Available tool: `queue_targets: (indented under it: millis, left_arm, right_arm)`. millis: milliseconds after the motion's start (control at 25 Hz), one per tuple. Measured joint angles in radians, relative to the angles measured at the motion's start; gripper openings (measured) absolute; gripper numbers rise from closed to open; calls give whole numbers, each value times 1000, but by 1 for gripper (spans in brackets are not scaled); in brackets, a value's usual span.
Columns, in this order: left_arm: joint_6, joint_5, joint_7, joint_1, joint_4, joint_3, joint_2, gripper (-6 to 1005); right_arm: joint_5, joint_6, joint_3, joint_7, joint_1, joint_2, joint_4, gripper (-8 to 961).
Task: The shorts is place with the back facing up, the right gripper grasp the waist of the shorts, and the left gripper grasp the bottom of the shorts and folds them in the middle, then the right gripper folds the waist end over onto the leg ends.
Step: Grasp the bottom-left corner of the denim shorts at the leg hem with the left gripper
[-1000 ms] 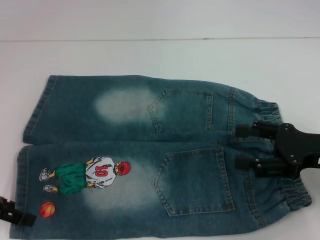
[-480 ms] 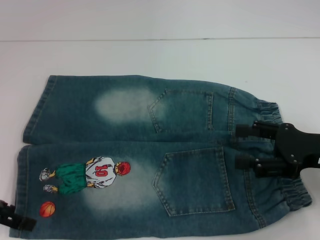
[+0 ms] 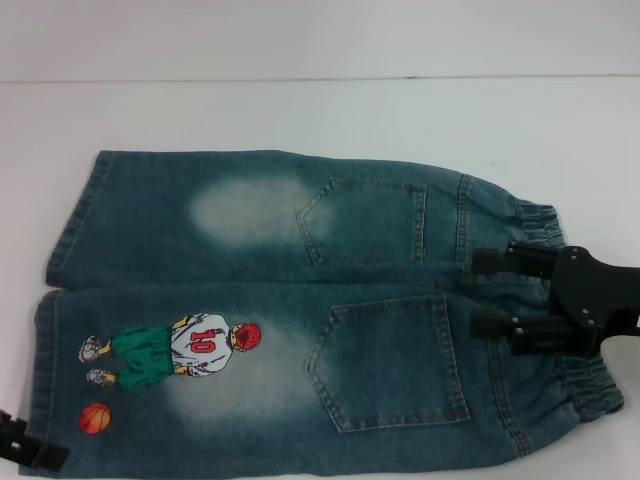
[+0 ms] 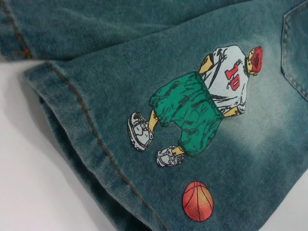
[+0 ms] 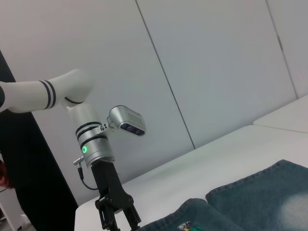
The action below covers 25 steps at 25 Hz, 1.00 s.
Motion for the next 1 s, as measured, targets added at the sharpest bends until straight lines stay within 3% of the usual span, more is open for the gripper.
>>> queue_targets:
  millis: [1000]
  left_arm:
    - [10,0,-9,3,0,5,-6,829]
  right_arm:
    - [0,0,0,0,1,0,0,941]
